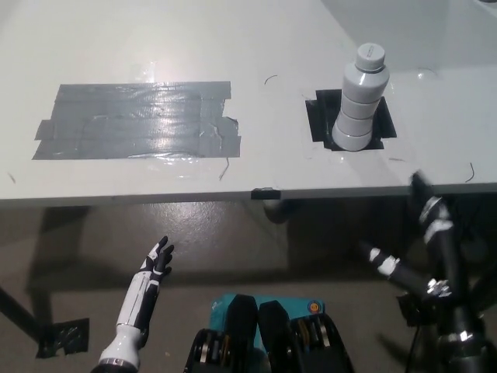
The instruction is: A white bottle is kept in the middle of the desk infront of the robot and the robot picks it up with its right hand and passes it to a person
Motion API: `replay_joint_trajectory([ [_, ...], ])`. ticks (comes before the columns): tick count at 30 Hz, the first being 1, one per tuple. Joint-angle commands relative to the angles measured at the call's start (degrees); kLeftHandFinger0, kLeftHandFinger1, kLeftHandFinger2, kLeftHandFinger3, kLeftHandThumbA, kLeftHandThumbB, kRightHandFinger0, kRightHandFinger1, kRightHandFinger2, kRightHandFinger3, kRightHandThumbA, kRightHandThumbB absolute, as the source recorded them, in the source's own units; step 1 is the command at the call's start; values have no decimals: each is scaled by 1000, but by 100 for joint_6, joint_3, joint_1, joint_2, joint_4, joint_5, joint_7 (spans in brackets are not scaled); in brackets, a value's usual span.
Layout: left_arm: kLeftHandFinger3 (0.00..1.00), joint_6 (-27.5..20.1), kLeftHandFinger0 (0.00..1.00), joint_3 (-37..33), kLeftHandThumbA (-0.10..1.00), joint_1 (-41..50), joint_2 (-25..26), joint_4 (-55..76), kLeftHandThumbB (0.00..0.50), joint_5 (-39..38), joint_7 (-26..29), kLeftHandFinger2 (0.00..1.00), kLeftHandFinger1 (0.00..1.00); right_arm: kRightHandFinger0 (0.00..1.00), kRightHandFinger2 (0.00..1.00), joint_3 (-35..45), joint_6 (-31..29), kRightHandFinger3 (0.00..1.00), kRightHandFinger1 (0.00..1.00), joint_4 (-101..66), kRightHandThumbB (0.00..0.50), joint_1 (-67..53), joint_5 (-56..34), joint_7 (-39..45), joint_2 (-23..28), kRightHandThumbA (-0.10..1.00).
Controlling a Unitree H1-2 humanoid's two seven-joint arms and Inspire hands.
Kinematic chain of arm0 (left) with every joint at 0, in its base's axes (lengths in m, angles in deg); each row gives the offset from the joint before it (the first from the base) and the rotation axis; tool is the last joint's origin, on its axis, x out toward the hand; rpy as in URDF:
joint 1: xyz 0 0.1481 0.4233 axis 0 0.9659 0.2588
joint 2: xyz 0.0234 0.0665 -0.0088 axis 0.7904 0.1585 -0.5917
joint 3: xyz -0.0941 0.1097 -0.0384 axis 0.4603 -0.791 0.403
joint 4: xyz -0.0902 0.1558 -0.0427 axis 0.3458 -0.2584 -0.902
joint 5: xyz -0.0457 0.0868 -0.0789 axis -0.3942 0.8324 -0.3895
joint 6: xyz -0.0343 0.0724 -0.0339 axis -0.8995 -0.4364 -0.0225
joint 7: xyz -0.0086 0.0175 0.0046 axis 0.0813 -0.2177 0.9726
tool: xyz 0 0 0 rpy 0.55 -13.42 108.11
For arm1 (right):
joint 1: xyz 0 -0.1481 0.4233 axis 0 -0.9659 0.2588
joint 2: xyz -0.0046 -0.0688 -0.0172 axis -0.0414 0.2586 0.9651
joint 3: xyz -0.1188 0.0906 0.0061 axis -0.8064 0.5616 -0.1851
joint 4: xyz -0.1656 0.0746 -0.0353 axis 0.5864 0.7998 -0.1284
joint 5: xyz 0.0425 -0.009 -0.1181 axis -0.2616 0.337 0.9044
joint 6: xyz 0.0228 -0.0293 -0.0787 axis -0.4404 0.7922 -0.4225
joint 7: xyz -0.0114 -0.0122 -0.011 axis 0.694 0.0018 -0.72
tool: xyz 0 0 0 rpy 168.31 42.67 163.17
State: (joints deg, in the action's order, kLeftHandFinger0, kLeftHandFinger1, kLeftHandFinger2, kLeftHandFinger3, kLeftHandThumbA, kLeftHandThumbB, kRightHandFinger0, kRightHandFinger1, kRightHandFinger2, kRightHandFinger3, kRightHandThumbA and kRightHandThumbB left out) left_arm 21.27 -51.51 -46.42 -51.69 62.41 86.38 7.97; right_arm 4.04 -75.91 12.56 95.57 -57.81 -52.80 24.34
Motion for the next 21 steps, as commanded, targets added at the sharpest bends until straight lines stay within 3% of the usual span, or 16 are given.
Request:
replay_joint_trajectory([
  [1, 1000, -284, 1000, 1, 1000, -95, 33, 26, 170, 104, 146, 1000, 1000, 1000, 1000, 192, 329, 1000, 1000, -395, 398, 465, -29, -97, 79, 937],
  [5, 1000, -255, 1000, 20, 1000, -79, 29, 40, 167, 48, 113, 1000, 1000, 1000, 1000, 304, 570, 1000, 1000, 7, 322, 850, -156, -43, 167, 921],
  [10, 1000, -226, 1000, 37, 1000, -50, 15, 87, 164, 28, 112, 1000, 1000, 1000, 1000, 388, 771, 1000, 1000, 653, 313, 1353, -275, -37, 189, 952],
  [14, 1000, -265, 1000, 19, 1000, -71, 15, 55, 162, 94, 151, 1000, 1000, 1000, 1000, 422, 839, 1000, 1000, 1238, 240, 1772, -217, -80, 238, 977],
  [18, 1000, -228, 1000, 18, 1000, -67, 25, 92, 138, 58, 100, 1000, 1000, 1000, 1000, 364, 1021, 1000, 1000, 1998, 250, 2311, -78, -77, 350, 1000],
  [21, 1000, -249, 1000, -6, 1000, -66, 28, 94, 134, 123, 127, 1000, 1000, 1000, 1000, 319, 1182, 1000, 1000, 2571, 309, 2667, -68, -27, 444, 1000],
])
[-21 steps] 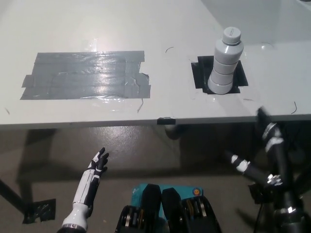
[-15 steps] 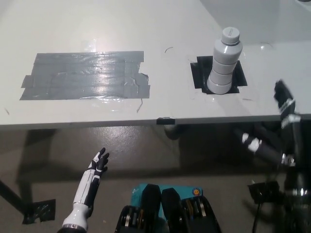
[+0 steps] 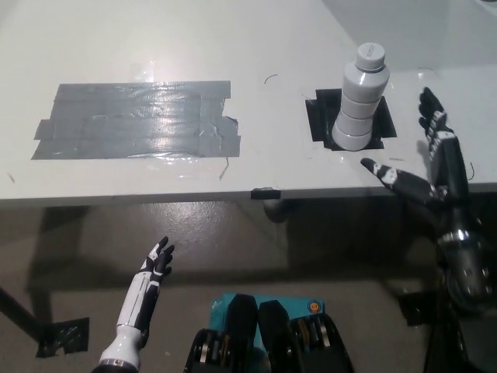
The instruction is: A white bottle is kept in the middle of the desk infront of the robot and the robot picks it up with its right hand and passes it to a person
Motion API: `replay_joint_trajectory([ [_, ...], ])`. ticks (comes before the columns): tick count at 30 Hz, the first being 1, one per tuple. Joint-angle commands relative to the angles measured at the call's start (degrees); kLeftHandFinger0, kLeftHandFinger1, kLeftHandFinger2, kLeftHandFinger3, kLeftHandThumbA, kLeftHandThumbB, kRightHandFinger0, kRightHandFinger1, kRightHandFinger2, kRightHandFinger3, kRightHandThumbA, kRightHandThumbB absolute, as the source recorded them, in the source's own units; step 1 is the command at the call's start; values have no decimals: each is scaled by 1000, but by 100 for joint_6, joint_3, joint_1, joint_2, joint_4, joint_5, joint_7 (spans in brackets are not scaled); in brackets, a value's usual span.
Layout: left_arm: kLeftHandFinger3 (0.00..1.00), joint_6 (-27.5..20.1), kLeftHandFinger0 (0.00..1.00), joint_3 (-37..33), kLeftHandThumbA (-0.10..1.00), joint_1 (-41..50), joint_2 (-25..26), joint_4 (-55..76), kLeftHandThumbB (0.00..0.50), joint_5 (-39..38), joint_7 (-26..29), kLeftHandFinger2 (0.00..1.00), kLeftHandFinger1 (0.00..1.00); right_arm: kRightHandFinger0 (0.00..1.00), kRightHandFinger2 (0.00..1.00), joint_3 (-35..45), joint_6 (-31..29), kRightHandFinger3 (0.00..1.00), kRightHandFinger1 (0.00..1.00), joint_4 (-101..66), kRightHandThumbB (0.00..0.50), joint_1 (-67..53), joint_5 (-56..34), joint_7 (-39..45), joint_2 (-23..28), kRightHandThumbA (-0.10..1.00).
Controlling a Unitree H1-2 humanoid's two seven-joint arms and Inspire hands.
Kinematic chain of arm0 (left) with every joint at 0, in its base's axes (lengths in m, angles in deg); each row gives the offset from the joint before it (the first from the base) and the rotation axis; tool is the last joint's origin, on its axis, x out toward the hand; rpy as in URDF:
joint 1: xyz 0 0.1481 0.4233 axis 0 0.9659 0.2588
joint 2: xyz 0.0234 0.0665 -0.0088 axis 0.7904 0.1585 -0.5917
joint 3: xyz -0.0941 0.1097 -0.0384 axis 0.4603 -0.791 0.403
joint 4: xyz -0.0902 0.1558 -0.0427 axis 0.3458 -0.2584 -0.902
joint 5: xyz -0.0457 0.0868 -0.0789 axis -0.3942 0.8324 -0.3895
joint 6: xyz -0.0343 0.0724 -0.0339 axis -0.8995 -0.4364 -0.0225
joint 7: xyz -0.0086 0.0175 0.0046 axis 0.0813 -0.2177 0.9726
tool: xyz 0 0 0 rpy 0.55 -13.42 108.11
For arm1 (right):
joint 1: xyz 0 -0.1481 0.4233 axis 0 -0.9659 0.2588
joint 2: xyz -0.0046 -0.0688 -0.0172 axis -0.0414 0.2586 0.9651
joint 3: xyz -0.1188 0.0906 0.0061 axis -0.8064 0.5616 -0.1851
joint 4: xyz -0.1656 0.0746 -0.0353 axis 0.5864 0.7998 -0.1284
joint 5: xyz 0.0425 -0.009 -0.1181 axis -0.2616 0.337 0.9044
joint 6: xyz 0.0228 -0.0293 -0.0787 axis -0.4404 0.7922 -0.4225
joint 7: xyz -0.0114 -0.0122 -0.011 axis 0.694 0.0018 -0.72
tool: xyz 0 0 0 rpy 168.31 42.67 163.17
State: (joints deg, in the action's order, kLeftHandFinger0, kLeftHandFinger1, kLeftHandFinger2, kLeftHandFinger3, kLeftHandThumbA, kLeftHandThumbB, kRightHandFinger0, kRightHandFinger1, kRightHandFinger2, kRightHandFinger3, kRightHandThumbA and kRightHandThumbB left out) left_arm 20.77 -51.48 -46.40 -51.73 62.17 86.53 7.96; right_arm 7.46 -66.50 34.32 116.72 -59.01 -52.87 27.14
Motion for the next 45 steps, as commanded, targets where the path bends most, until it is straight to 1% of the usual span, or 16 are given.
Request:
replay_joint_trajectory([
  [1, 1000, -209, 1000, -17, 1000, -67, 33, 117, 133, 128, 136, 1000, 1000, 1000, 1000, -11, 258, 1000, 1000, 539, 313, 632, -4, -4, 168, 1000],
  [6, 1000, -214, 1000, 12, 1000, -75, 26, 104, 142, 48, 95, 1000, 1000, 1000, 1000, 23, 343, 1000, 1000, 1128, 344, 1048, -196, 94, 160, 1000],
  [8, 1000, -201, 1000, 16, 1000, -87, 26, 108, 152, 66, 116, 1000, 1000, 1000, 1000, 21, 260, 1000, 1000, 1415, 372, 1217, -237, 139, 176, 1000],
  [11, 1000, -180, 1000, 24, 1000, -86, 20, 128, 156, 48, 109, 1000, 1000, 1000, 1000, 67, 189, 1000, 1000, 1651, 372, 1394, -385, 220, 153, 1000],
  [15, 1000, -219, 1000, 11, 1000, -80, 28, 138, 135, 57, 97, 1000, 1000, 1000, 1000, 125, 269, 1000, 1000, 1867, 406, 1584, -562, 306, 128, 1000],
  [18, 1000, -207, 1000, 1, 1000, -59, 44, 172, 131, 83, 93, 1000, 1000, 1000, 1000, 59, 346, 1000, 1000, 1954, 434, 1665, -463, 259, 126, 1000],
  [26, 1000, -286, 1000, -9, 1000, -121, 62, 65, 137, 132, 119, 1000, 1000, 1000, 1000, -95, 540, 1000, 1000, 2106, 399, 1885, -361, 271, 113, 1000],
  [28, 1000, -312, 1000, -4, 1000, -144, 57, 44, 149, 121, 118, 1000, 1000, 1000, 1000, -112, 569, 1000, 1000, 2215, 390, 2001, -340, 229, 102, 1000],
  [31, 1000, -326, 1000, 11, 1000, -161, 54, 37, 140, 85, 97, 1000, 1000, 1000, 1000, -92, 477, 1000, 1000, 2668, 411, 2256, -370, 196, 113, 1000],
  [34, 1000, -286, 1000, 16, 1000, -188, 57, 74, 147, 69, 75, 1000, 1000, 1000, 1000, -52, 381, 1000, 1000, 3134, 405, 2529, -416, 174, 128, 1000],
  [38, 1000, -285, 1000, 2, 1000, -193, 49, 83, 152, 105, 88, 1000, 1000, 1000, 1000, 4, 241, 1000, 1000, 3731, 430, 2812, -486, 164, 140, 1000],
  [41, 1000, -296, 1000, 8, 1000, -207, 50, 77, 160, 85, 73, 1000, 1000, 1000, 1000, -4, 123, 1000, 1000, 4176, 436, 3036, -485, 174, 151, 1000],
  [42, 1000, -284, 1000, 7, 1000, -216, 46, 78, 161, 81, 68, 1000, 1000, 1000, 1000, 15, 72, 1000, 1000, 4342, 410, 3127, -505, 160, 148, 1000],
  [43, 1000, -271, 1000, 4, 1000, -214, 43, 91, 160, 79, 62, 1000, 1000, 1000, 1000, 34, 5, 1000, 1000, 4492, 411, 3198, -522, 138, 145, 1000],
  [44, 1000, -253, 1000, 1, 1000, -205, 32, 113, 155, 80, 62, 1000, 1000, 1000, 1000, 135, -50, 1000, 1000, 4682, 354, 3296, -625, 94, 126, 933],
  [45, 1000, -243, 1000, -4, 1000, -199, 24, 126, 155, 86, 65, 1000, 1000, 1000, 1000, 216, -77, 1000, 1000, 4854, 351, 3382, -702, 50, 120, 909],
])
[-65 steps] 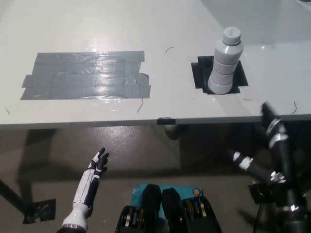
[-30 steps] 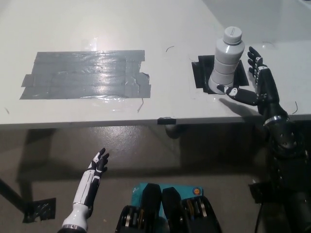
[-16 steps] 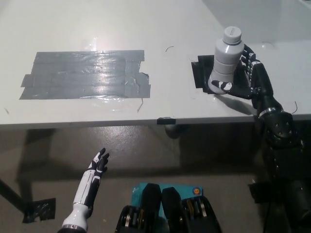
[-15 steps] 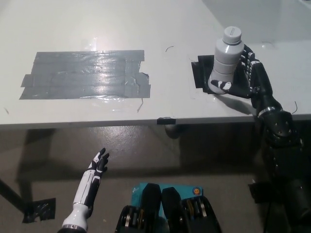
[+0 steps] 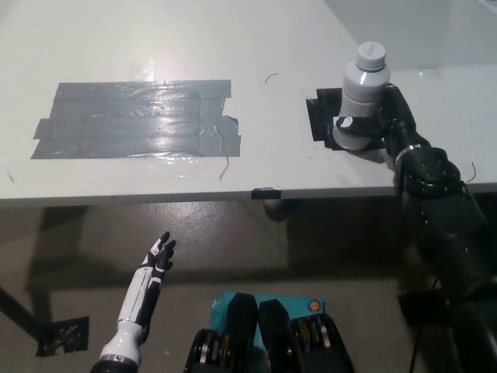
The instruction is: A white bottle is kept in the middle of the desk infront of the robot and the robot picks it up with its right hand and passes it to a person
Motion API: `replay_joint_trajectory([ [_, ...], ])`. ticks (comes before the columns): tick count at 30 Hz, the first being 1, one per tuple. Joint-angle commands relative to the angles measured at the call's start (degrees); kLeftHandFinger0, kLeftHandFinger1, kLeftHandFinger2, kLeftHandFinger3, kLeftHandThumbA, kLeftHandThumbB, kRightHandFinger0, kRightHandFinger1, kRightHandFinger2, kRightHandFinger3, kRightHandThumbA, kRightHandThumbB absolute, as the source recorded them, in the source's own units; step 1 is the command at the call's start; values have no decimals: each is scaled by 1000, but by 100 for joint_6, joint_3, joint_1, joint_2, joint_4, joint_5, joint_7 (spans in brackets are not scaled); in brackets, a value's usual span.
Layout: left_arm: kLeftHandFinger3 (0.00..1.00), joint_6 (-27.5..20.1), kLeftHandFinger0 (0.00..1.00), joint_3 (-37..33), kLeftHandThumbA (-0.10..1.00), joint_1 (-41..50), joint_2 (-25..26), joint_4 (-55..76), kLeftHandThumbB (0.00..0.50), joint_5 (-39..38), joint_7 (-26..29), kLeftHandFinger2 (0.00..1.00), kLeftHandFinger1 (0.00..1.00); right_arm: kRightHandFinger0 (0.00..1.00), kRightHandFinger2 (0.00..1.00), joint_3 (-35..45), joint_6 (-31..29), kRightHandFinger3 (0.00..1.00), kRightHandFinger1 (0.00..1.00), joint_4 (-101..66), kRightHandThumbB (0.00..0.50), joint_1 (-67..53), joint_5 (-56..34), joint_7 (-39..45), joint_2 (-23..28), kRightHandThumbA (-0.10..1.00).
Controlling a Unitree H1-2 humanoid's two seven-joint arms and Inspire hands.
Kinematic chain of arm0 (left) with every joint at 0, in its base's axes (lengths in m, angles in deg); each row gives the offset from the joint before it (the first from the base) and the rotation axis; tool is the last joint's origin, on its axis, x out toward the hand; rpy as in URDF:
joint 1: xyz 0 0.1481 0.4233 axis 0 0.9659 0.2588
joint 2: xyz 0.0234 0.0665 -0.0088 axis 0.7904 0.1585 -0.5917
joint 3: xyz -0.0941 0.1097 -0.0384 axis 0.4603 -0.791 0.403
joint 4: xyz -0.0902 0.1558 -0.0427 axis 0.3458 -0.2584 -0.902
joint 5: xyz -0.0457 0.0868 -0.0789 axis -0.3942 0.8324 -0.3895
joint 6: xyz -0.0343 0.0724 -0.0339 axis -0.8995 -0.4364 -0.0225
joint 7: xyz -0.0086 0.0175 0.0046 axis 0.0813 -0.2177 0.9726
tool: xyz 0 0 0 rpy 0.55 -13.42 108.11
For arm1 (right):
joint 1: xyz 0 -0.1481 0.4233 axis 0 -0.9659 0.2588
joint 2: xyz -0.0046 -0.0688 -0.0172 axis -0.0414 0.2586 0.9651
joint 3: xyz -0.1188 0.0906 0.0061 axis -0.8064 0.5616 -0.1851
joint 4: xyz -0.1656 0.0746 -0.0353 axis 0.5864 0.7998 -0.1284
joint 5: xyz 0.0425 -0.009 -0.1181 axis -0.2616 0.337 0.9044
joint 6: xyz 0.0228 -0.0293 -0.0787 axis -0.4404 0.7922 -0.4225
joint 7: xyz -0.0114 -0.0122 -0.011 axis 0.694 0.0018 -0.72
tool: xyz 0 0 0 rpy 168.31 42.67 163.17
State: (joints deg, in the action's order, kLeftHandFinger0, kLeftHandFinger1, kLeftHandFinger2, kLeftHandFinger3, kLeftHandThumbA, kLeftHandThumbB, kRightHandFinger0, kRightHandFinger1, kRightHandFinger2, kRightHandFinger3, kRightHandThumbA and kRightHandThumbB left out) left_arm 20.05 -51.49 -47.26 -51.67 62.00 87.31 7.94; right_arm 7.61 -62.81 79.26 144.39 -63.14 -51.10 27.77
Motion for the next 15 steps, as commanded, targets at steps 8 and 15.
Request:
replay_joint_trajectory([
  [8, 1000, -142, 1000, 1, 1000, -201, 45, 185, 134, -25, 21, 1000, 1000, 17, 688, 223, -199, 381, 373, 1068, 229, 1002, -126, -684, 53, -100],
  [15, 1000, -118, 1000, -32, 1000, -224, 83, 202, 128, 7, -16, 1000, 1000, 153, 839, -14, -399, 730, 576, 1031, 179, 824, 74, -734, 38, -100],
])
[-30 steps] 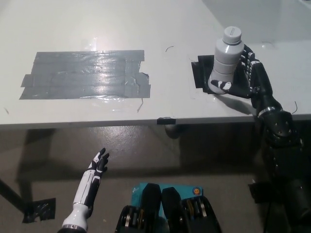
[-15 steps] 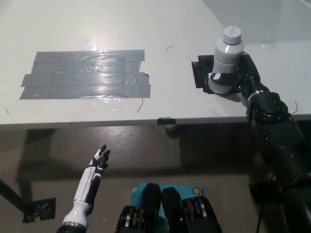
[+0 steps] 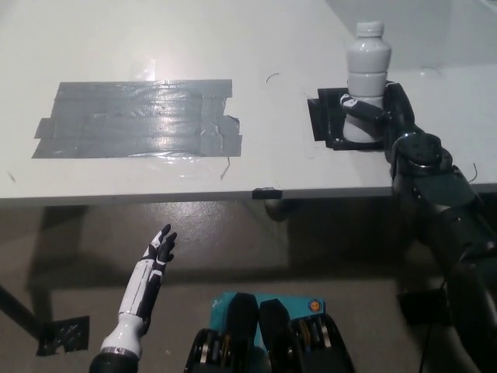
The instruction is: A white bottle is kept in the middle of the desk infront of the robot and the robot picks it up with its right hand and passes it to a person
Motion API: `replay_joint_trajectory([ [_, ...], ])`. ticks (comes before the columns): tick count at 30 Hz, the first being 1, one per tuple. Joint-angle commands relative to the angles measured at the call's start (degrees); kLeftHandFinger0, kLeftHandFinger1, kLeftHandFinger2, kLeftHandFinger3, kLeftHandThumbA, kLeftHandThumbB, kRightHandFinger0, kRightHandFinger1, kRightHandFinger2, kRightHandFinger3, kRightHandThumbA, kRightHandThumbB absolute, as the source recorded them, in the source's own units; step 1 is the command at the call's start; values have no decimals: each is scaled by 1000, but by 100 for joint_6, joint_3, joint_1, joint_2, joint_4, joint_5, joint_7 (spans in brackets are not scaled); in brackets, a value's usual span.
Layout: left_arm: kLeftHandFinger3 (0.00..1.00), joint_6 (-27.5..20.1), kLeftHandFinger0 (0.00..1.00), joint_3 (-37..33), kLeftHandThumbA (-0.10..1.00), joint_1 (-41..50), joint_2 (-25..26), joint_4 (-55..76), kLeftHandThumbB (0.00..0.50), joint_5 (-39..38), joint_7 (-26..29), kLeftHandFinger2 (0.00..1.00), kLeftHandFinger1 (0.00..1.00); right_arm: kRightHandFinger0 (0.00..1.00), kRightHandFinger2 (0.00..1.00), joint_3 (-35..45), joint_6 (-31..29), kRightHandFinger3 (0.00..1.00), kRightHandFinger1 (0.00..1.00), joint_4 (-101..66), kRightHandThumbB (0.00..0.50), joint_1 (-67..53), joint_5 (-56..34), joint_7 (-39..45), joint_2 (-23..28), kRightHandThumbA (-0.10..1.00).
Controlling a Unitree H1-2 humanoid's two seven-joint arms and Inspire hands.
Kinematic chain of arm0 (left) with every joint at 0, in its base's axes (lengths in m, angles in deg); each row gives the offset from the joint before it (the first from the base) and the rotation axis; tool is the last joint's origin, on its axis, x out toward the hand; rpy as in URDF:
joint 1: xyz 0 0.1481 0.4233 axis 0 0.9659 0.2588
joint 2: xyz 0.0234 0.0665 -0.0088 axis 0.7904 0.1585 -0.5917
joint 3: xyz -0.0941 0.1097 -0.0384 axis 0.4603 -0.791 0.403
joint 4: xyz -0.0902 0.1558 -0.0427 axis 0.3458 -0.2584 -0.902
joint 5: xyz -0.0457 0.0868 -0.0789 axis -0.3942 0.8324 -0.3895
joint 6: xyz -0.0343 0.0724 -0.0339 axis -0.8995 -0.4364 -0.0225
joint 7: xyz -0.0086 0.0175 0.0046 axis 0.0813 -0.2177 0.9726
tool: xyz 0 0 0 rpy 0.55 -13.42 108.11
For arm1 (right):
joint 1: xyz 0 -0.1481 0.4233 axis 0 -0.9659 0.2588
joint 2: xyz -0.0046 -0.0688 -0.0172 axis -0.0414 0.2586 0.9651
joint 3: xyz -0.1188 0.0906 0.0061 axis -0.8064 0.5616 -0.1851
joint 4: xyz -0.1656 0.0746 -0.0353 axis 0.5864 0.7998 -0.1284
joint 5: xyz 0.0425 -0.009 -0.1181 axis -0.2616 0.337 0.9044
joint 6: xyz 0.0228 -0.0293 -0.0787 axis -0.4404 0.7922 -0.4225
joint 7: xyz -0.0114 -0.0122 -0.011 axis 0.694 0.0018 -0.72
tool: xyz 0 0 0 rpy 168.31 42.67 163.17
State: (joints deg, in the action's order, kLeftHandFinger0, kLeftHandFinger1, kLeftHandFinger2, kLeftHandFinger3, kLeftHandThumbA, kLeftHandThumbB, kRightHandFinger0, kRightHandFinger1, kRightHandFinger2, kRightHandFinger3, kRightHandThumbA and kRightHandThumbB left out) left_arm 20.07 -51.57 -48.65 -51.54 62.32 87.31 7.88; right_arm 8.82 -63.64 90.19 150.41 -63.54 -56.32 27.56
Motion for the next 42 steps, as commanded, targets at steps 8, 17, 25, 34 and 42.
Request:
replay_joint_trajectory([
  [8, 1000, -131, 1000, -26, 1000, -135, 78, 121, 132, 13, 8, 1000, 1000, 222, 875, -467, -558, 843, 605, -605, 151, 257, 277, -180, 5, -100],
  [17, 1000, -124, 1000, -44, 1000, -130, 84, 80, 139, -10, -5, 1000, 1000, 105, 851, -905, -668, 820, 514, -1905, 152, 232, 460, -13, -424, -100],
  [25, 1000, -44, 1000, -56, 1000, -142, 70, 71, 163, 46, 36, 1000, 1000, 87, 907, -1212, -231, 874, 541, -1677, 157, 673, 618, 68, -754, -100],
  [34, 1000, -20, 1000, -99, 1000, -157, 105, 137, 142, 119, 22, 1000, 1000, 10, 863, -1310, -193, 871, 473, -427, 142, 750, 614, -44, -1033, -100],
  [42, 1000, -39, 1000, -120, 1000, -197, 141, 115, 144, 125, -14, 1000, 1000, 70, 845, -1276, -207, 815, 515, -66, 165, 601, 570, -131, -1011, -100],
])
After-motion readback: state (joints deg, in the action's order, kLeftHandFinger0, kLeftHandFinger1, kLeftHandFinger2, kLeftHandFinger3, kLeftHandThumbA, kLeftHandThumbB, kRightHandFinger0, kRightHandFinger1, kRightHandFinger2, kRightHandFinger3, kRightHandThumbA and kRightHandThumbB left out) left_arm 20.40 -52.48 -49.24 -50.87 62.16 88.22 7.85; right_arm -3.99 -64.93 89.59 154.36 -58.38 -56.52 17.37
